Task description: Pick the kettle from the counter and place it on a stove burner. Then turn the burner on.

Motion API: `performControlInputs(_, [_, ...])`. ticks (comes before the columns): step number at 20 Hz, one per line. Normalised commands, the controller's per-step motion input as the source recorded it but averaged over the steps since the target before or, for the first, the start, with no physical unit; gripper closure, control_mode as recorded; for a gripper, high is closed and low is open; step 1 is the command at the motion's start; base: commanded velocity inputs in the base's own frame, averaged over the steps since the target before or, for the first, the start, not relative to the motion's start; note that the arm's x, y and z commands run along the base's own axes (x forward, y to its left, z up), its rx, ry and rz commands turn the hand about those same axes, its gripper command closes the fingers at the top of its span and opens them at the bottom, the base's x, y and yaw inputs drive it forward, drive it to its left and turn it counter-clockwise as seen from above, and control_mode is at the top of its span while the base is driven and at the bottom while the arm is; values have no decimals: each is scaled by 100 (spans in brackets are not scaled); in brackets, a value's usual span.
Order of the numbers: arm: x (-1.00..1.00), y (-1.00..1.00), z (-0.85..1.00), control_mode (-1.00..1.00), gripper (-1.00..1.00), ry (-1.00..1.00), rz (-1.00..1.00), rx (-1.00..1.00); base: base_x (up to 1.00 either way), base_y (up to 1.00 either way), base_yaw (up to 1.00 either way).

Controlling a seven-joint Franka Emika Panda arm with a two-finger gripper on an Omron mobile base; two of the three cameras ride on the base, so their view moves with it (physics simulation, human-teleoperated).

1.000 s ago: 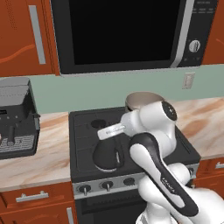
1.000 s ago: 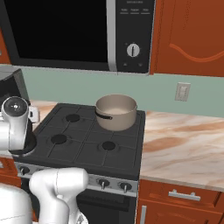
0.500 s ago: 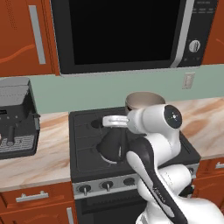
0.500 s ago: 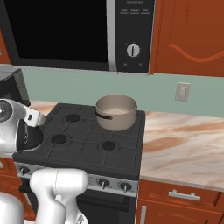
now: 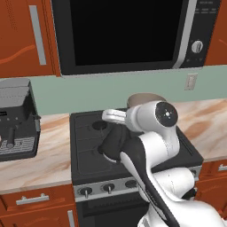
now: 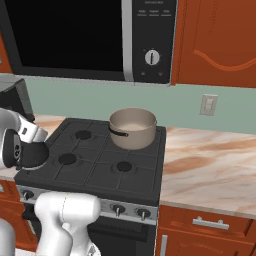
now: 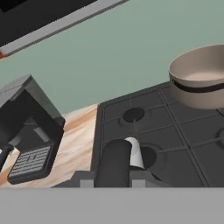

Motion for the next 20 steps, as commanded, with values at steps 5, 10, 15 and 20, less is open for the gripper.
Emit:
performControlInputs(5, [3, 0, 0, -100, 100, 0, 0, 0, 0, 0, 0])
performControlInputs(10, [22, 0, 0, -100, 100, 0, 0, 0, 0, 0, 0])
performControlInputs(15, [38, 0, 0, -100, 100, 0, 0, 0, 0, 0, 0])
performControlInputs(20, [42, 0, -1, -100, 100, 1, 0, 0, 0, 0, 0])
